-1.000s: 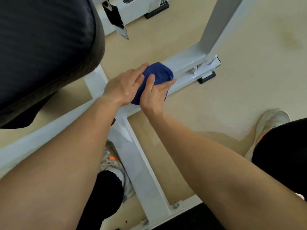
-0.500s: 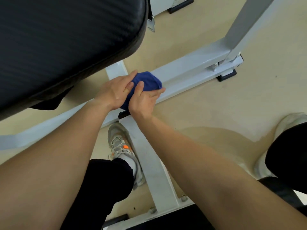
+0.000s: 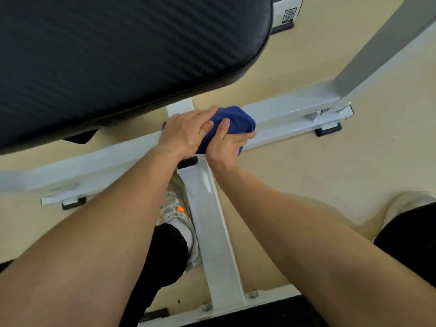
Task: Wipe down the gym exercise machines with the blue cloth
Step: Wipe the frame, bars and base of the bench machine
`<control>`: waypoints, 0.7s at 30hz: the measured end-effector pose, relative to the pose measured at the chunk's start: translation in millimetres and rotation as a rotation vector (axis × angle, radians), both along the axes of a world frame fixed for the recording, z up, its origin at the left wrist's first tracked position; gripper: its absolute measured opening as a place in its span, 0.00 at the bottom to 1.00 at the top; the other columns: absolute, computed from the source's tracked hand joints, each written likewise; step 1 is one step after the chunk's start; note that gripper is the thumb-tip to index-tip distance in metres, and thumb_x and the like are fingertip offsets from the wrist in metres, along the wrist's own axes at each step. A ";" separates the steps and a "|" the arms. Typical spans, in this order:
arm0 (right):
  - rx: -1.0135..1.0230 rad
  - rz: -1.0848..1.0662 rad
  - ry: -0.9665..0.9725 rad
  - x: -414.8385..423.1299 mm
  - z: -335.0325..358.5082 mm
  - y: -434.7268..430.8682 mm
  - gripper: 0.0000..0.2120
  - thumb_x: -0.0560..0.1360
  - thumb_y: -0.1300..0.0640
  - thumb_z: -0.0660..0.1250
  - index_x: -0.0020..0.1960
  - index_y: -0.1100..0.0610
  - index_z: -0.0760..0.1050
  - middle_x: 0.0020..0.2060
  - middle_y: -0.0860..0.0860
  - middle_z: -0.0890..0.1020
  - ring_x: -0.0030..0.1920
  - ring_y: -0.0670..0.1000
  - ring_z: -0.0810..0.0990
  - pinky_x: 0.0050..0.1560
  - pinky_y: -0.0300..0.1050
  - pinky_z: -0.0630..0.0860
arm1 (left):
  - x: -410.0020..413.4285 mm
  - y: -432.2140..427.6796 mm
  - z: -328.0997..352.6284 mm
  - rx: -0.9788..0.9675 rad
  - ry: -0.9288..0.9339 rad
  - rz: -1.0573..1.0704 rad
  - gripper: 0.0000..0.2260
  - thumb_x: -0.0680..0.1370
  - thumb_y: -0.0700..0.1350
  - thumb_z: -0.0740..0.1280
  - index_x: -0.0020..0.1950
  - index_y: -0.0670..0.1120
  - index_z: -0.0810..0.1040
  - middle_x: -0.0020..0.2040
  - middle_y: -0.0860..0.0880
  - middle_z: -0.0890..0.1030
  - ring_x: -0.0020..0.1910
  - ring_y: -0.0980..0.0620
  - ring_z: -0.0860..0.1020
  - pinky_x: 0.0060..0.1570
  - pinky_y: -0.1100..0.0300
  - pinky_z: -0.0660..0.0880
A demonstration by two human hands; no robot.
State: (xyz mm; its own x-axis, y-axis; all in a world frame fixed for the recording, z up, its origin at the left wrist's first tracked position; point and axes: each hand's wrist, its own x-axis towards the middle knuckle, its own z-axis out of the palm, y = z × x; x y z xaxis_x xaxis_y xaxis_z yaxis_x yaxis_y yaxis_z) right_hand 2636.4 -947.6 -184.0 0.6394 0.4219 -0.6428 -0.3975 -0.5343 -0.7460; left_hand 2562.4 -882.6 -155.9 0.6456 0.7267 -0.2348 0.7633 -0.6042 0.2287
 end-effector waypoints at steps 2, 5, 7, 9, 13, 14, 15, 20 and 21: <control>-0.025 0.035 0.033 -26.1 4.4 4.5 0.43 0.80 0.36 0.53 0.79 0.56 0.32 0.79 0.57 0.56 0.76 0.60 0.60 0.75 0.57 0.60 | -25.2 2.6 0.1 -0.006 0.017 0.063 0.21 0.85 0.51 0.50 0.79 0.56 0.59 0.72 0.49 0.72 0.68 0.45 0.71 0.66 0.46 0.67; -0.099 0.056 0.014 -56.6 10.5 11.4 0.43 0.80 0.35 0.52 0.79 0.59 0.33 0.79 0.57 0.56 0.76 0.60 0.60 0.75 0.57 0.59 | -59.0 3.8 1.2 0.003 -0.009 0.111 0.20 0.85 0.51 0.53 0.78 0.53 0.63 0.70 0.46 0.75 0.67 0.43 0.72 0.65 0.45 0.68; -0.139 0.096 -0.044 -67.1 10.9 11.7 0.43 0.81 0.35 0.50 0.79 0.61 0.35 0.79 0.57 0.57 0.76 0.58 0.61 0.76 0.56 0.56 | -79.1 3.3 0.2 0.036 -0.009 0.149 0.20 0.85 0.50 0.55 0.76 0.51 0.66 0.69 0.46 0.75 0.65 0.42 0.73 0.65 0.46 0.68; -0.163 0.122 -0.060 -70.1 13.0 12.6 0.42 0.80 0.35 0.48 0.79 0.62 0.36 0.78 0.56 0.58 0.77 0.57 0.61 0.77 0.56 0.55 | -94.8 4.5 -0.6 0.033 0.006 0.195 0.20 0.84 0.51 0.55 0.76 0.52 0.67 0.69 0.47 0.76 0.65 0.43 0.73 0.64 0.47 0.69; -0.128 0.105 0.031 -58.4 20.5 9.7 0.40 0.80 0.37 0.57 0.78 0.60 0.45 0.74 0.57 0.67 0.70 0.60 0.70 0.70 0.56 0.67 | -89.2 0.6 8.2 -0.035 -0.038 0.369 0.17 0.82 0.53 0.59 0.70 0.57 0.73 0.64 0.50 0.79 0.61 0.44 0.76 0.57 0.49 0.74; -0.092 0.141 0.025 -51.4 21.6 2.9 0.37 0.80 0.38 0.59 0.77 0.60 0.50 0.71 0.57 0.70 0.67 0.60 0.73 0.65 0.53 0.71 | -81.5 -3.1 11.3 -0.023 -0.046 0.397 0.16 0.81 0.52 0.60 0.68 0.56 0.76 0.63 0.49 0.80 0.60 0.43 0.77 0.56 0.50 0.74; -0.060 0.192 -0.012 -41.8 21.3 -6.5 0.33 0.80 0.40 0.59 0.75 0.60 0.56 0.67 0.57 0.74 0.63 0.58 0.76 0.60 0.50 0.73 | -72.7 -8.4 15.1 -0.002 -0.052 0.407 0.15 0.81 0.52 0.61 0.66 0.54 0.77 0.61 0.48 0.81 0.59 0.43 0.77 0.55 0.50 0.74; -0.021 0.381 -0.377 7.0 28.7 -43.5 0.09 0.78 0.47 0.64 0.51 0.51 0.68 0.44 0.47 0.78 0.47 0.53 0.80 0.42 0.46 0.73 | -41.2 -35.9 20.9 0.086 -0.136 0.470 0.14 0.80 0.51 0.64 0.65 0.53 0.76 0.58 0.49 0.80 0.56 0.45 0.78 0.52 0.53 0.72; 0.001 0.435 -0.451 10.4 33.9 -43.2 0.07 0.78 0.49 0.63 0.49 0.52 0.69 0.44 0.48 0.78 0.46 0.53 0.80 0.42 0.48 0.74 | -38.8 -41.2 20.7 0.118 -0.159 0.508 0.11 0.79 0.50 0.64 0.61 0.52 0.77 0.56 0.49 0.80 0.54 0.46 0.78 0.50 0.53 0.73</control>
State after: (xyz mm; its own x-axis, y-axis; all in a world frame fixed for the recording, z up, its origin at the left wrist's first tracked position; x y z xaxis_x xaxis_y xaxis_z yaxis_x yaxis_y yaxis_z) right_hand 2646.8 -990.7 -150.1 0.6168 0.7053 -0.3495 0.2101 -0.5754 -0.7904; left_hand 2523.5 -923.8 -135.2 0.2270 0.9720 -0.0606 0.9273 -0.1967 0.3184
